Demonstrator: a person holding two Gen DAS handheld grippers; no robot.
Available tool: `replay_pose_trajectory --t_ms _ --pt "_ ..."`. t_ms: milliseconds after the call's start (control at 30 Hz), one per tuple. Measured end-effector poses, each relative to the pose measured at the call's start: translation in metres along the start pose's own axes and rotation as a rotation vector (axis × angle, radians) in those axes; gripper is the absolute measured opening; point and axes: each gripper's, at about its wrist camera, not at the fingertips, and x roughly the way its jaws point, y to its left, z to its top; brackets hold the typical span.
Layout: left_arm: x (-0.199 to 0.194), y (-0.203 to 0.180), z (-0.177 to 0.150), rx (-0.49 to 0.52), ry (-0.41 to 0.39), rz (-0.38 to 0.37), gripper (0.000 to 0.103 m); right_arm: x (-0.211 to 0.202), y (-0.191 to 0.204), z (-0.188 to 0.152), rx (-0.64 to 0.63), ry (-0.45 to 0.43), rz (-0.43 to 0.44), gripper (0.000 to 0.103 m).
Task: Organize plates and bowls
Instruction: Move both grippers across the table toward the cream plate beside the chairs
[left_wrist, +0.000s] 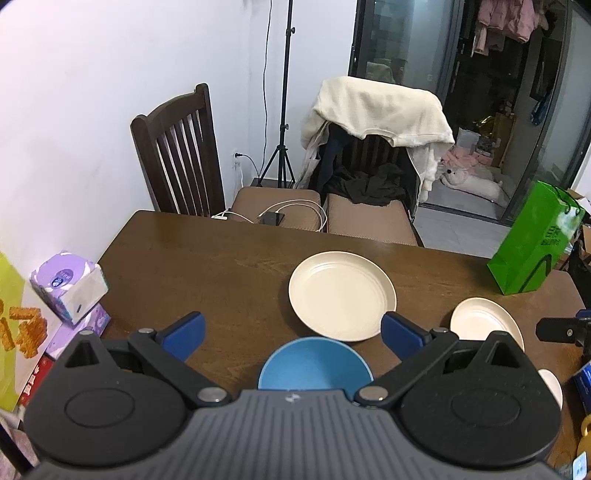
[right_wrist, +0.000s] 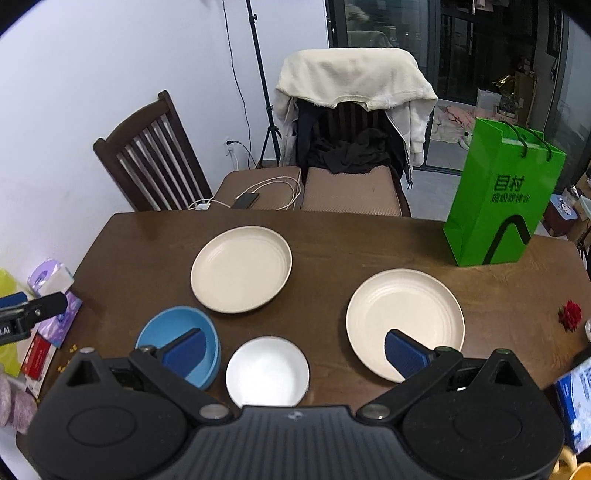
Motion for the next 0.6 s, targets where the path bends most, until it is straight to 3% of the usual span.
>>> replay_pose_trajectory --t_ms 600 --pt "0.087 0.009 0.044 -0.058 0.079 0.034 0.103 0.078 0.021 0.077 -0.034 0.050 -0.029 0.103"
